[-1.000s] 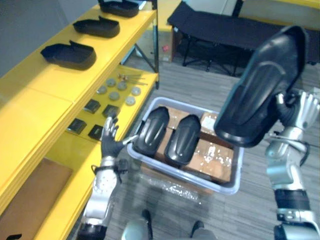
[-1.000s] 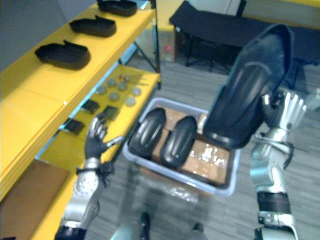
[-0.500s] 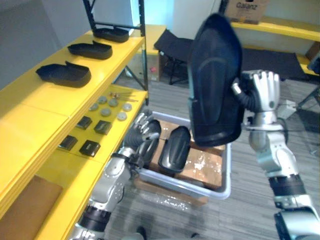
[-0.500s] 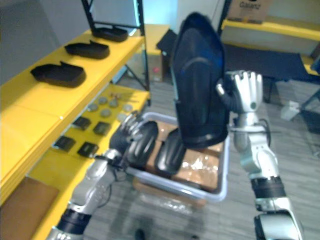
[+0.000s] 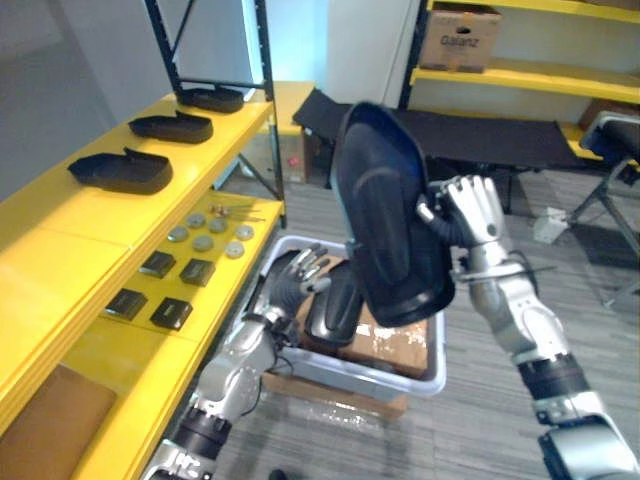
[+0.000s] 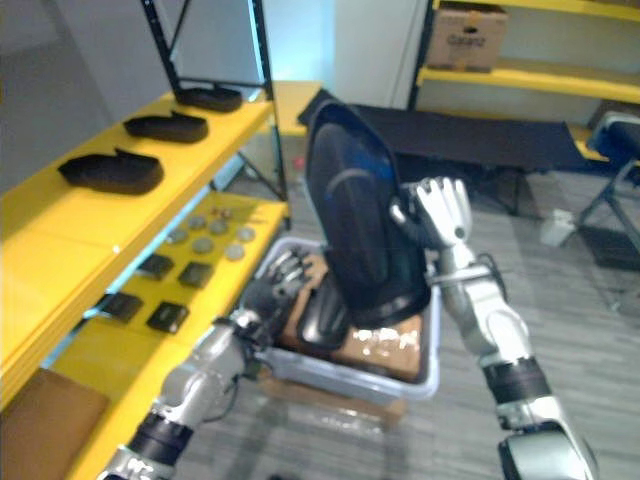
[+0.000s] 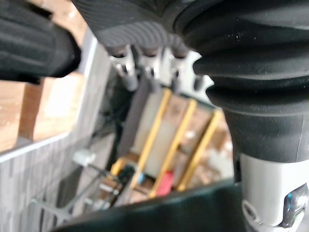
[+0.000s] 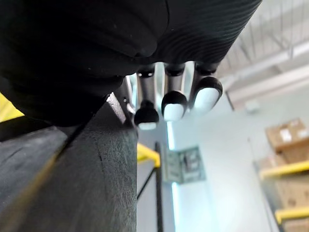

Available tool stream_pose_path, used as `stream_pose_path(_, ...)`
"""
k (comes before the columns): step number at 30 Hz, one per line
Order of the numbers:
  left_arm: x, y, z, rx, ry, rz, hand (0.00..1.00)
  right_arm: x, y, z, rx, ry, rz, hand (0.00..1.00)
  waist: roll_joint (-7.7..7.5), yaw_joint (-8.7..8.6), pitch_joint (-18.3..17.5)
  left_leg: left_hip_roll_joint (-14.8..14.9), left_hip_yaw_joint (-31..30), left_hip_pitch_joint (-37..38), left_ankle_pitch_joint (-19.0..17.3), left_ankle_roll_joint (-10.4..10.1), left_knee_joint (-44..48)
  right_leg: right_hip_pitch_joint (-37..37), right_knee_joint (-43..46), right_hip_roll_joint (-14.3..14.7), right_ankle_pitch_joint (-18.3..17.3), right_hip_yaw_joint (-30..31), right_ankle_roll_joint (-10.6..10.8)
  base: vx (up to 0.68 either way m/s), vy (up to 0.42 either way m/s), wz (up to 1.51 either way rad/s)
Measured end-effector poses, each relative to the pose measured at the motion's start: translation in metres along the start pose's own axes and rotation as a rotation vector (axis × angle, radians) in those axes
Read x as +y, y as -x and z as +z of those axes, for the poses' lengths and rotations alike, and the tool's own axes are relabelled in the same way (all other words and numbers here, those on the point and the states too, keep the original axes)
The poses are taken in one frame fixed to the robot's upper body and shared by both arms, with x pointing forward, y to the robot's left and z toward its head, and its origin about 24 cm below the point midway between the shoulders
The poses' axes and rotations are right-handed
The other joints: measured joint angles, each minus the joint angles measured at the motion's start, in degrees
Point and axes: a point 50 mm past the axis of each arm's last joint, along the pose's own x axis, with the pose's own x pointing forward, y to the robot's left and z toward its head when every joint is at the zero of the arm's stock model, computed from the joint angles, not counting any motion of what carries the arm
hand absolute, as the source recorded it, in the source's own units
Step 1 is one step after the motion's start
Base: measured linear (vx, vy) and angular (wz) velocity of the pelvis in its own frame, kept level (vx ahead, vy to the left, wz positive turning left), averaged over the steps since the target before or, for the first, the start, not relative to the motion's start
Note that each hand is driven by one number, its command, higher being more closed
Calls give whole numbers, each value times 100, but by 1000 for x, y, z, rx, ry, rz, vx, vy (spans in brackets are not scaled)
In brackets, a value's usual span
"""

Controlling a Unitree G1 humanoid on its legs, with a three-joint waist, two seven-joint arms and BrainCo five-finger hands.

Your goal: Walk over and take plastic housings, then place them on the shelf

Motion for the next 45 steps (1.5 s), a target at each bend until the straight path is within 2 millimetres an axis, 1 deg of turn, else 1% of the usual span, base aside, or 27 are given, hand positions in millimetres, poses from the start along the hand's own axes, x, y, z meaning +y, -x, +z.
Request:
stream_pose_path(2,-3,-1,-3,8,0,-19,0,16,8,7,-1,-32,68,100,-7,0,-5,34,-9,-3,32,-16,0,-2,-1,6,-1,-1,1,-49,-9,1)
stream_pose_path(4,-6,-3,-4,14,-3,-32,0,23,11,10,1,-44,98,100,-9,3,-6,42,-16,-11,53,-14,-1,-7,-3,10,-9,-3,-4,-46,1,1)
stream_pose_path(5,-12,-6,-6,24,-5,-58,0,31,14,13,2,-57,124,100,-9,8,-6,43,-22,-28,71,-14,0,-16,-6,11,-6,-8,1,-53,4,3)
stream_pose_path(8,-20,-9,-8,28,-2,-86,0,42,19,19,4,-78,168,100,-32,13,-52,39,-26,-88,96,-7,0,-75,-6,6,10,-9,24,-25,6,1)
stream_pose_path(13,-24,-10,-19,70,-9,-97,0,58,26,23,38,-111,222,100,-74,37,-97,31,-36,-121,138,-3,1,-100,-8,9,60,-8,66,0,0,0)
stream_pose_path(15,-27,-10,-21,79,-16,-105,0,61,27,24,56,-122,229,100,-75,44,-97,30,-39,-120,141,-1,1,-99,-8,16,68,-8,65,0,0,0)
stream_pose_path(20,-28,-10,-29,113,-104,-107,0,71,32,26,117,-153,243,100,-83,59,-103,30,-58,-123,159,9,2,-99,-8,28,76,-10,59,0,0,0)
stream_pose_path(23,-28,-11,-32,132,-160,-106,0,75,36,24,145,-158,244,100,-99,101,-120,30,-87,-141,178,14,1,-100,-9,28,83,-28,57,-20,5,3)
stream_pose_path(25,-28,-12,-32,132,-194,-105,0,75,36,24,165,-165,241,100,-117,89,-135,28,-175,-191,208,18,1,-99,-15,27,88,-114,53,-33,4,16)
stream_pose_path(26,-27,-12,-33,136,-216,-101,0,76,36,24,173,-165,238,100,-128,122,-143,33,-180,-188,214,15,2,-94,-16,27,91,-119,49,-34,3,12)
stream_pose_path(29,-27,-12,-34,139,-243,-96,0,76,34,25,187,-174,219,100,-130,169,-146,36,-184,-188,224,15,2,-89,-21,28,104,-121,38,0,0,0)
stream_pose_path(34,-24,-12,-33,133,-292,-61,0,73,27,25,186,-177,196,100,-130,180,-146,37,-181,-188,231,20,1,-87,-35,26,121,-117,15,-21,7,-1)
stream_pose_path(36,-23,-12,-33,129,-312,-39,0,64,12,29,186,-189,162,100,-130,179,-146,50,-173,-188,237,15,1,-81,-70,33,139,-112,10,-14,4,-2)
stream_pose_path(38,-22,-13,-31,120,-317,-6,0,46,-10,38,155,-208,112,100,-130,181,-146,71,-170,-185,242,6,2,-53,-129,85,161,-113,6,0,0,0)
stream_pose_path(39,-22,-13,-30,119,-314,0,0,41,-16,41,144,-219,99,100,-130,184,-146,80,-171,-183,243,3,2,-49,-132,90,161,-114,6,0,0,0)
stream_pose_path(41,-25,-13,-24,97,-309,14,0,23,-37,50,104,-250,57,100,-133,220,-146,93,-167,-176,256,-14,2,-49,-130,129,153,-117,-3,0,0,0)
stream_pose_path(44,-24,-15,-17,69,-282,63,0,9,-51,60,80,-288,29,100,-133,272,-146,96,-164,-172,258,-17,2,-49,-127,139,149,-127,-3,0,0,0)
stream_pose_path(45,-24,-16,-16,67,-277,72,0,7,-53,62,78,-296,27,100,-132,286,-146,95,-164,-172,258,-17,2,-49,-126,139,150,-130,-3,0,0,0)
